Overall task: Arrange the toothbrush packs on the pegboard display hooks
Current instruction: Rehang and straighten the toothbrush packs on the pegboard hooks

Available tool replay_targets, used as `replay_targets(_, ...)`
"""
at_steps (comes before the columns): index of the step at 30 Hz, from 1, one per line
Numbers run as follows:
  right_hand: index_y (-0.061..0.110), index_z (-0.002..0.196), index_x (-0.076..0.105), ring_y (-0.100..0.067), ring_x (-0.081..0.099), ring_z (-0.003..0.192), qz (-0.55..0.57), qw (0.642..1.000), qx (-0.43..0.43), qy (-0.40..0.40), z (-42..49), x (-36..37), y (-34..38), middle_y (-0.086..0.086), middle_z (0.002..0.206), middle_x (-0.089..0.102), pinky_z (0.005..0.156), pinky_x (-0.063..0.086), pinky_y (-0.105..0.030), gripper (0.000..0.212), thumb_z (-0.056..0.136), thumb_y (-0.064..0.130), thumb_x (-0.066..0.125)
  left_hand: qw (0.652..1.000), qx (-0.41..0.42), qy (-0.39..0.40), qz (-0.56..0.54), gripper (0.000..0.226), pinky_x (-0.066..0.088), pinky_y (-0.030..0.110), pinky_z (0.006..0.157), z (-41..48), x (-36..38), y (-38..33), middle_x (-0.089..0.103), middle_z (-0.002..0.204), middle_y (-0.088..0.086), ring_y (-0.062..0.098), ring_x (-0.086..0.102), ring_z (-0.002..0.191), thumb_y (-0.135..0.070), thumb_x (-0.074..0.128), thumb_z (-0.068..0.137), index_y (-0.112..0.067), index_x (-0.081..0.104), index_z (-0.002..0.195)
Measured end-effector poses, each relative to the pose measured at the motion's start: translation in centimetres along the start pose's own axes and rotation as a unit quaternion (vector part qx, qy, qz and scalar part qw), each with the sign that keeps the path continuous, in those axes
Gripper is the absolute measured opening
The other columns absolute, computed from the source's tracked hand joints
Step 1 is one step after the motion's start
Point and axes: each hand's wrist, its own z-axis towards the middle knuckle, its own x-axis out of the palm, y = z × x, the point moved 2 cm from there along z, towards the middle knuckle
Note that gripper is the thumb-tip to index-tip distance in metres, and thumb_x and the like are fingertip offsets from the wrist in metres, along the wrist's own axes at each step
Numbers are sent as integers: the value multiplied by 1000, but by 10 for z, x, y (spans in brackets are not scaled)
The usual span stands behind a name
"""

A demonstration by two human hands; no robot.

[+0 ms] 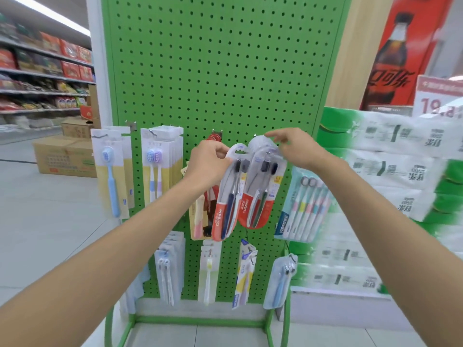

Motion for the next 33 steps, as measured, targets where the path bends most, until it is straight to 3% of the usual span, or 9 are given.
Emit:
replay_targets(4, 14, 127, 61, -6, 56, 77, 2, 996, 5, 90, 11, 2, -3, -10, 132, 59, 68, 46, -20, 39, 97, -2, 43, 1000, 13, -13, 24, 13, 44, 20, 75, 14, 2, -5, 71, 100, -2, 9, 62, 88, -13, 66, 92, -13, 74, 103)
replay_targets(9, 9, 111, 62, -39, 60, 100, 77, 992, 29, 93, 13, 5, -8, -11, 106, 64, 92, 50, -46, 23, 99, 3, 43, 999, 16, -8, 33, 10, 40, 13, 63, 26, 8, -8, 66, 89, -7, 0, 56, 76, -11, 67, 91, -14, 74, 99)
replay_targets(14, 5, 108, 60, -12, 45, 65, 107, 990, 35, 89, 16, 10, -8, 0, 80, 53, 57, 36, -25, 26, 100, 0, 35, 999, 19, -6, 38, 11, 48, 26, 79, 32, 14, -9, 66, 90, -7, 9, 60, 84, -11, 67, 92, -13, 74, 99)
replay_targets(17, 12, 92, 60, -19, 41, 68, 137, 985, 41, 93, 20, 14, -10, 1, 73, 54, 79, 54, -46, 32, 97, -2, 32, 999, 15, 7, 40, 13, 46, 27, 80, 35, 16, -8, 67, 93, -5, 12, 60, 89, -9, 66, 92, -13, 74, 100)
replay_targets(20, 13, 84, 61, -24, 40, 69, 161, 982, 53, 84, 21, 16, -13, 11, 55, 54, 98, 41, -65, 35, 96, -4, 33, 999, -6, 25, 23, 12, 49, 30, 83, 38, 18, -5, 68, 97, -2, 14, 60, 94, -10, 67, 91, -14, 73, 101)
replay_targets(23, 10, 90, 60, -16, 59, 72, 171, 981, 50, 75, 22, 15, -14, -2, 77, 61, 99, 46, -56, 29, 97, -2, 35, 999, -21, 30, 8, 11, 51, 32, 84, 42, 19, -1, 68, 97, 0, 15, 60, 93, -10, 67, 91, -13, 73, 100)
replay_targets(26, 12, 95, 58, -22, 57, 82, 170, 982, 46, 66, 22, 17, -18, -23, 102, 65, 74, 44, -42, 27, 98, -1, 34, 999, -26, 21, 1, 12, 51, 33, 84, 45, 19, 0, 69, 98, 0, 15, 61, 94, -10, 67, 91, -13, 73, 101)
replay_targets(29, 7, 104, 57, -22, 48, 78, 171, 982, 48, 69, 22, 19, -19, -20, 96, 64, 66, 37, -35, 27, 99, 0, 32, 999, -32, 19, 2, 14, 48, 31, 82, 47, 21, 1, 67, 98, -1, 15, 59, 93, -10, 66, 92, -13, 73, 105)
replay_targets(33, 13, 94, 57, -24, 46, 79, 191, 978, 47, 70, 21, 21, -17, -8, 85, 61, 90, 48, -62, 31, 99, 1, 29, 999, -28, 21, -4, 15, 48, 31, 82, 48, 22, 0, 69, 102, 1, 14, 59, 92, -10, 66, 92, -12, 73, 105)
